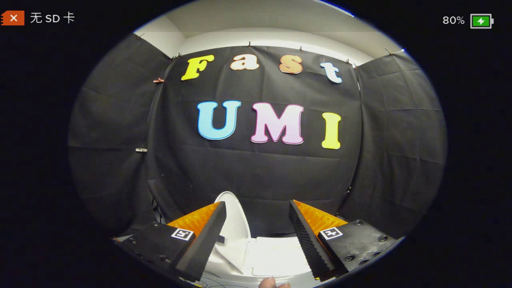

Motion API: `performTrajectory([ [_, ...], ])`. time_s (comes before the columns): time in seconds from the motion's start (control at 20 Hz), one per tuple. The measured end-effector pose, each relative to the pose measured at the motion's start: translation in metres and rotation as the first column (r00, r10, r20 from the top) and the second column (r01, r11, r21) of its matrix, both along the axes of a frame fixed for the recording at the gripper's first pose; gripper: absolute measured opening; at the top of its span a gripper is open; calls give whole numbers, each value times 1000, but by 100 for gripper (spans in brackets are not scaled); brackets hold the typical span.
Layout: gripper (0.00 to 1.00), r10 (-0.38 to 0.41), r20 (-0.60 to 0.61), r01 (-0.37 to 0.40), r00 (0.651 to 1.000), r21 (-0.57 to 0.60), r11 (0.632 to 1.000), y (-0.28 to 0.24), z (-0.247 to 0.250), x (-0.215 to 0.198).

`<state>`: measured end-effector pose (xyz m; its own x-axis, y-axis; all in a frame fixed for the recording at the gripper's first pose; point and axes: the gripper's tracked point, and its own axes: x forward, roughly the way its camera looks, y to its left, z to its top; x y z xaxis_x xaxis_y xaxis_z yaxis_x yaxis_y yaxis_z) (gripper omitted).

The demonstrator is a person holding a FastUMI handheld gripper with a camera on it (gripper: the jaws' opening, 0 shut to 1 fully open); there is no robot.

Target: Open the toilet lid.

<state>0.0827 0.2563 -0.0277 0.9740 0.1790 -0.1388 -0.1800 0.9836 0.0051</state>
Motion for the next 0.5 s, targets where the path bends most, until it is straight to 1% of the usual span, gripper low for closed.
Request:
performTrajectory([
  [0.3,98,-41,45,39,998,33,999,-60,37,-16],
  [0.5,98,-40,46,39,998,22,999,-93,51,-31],
])
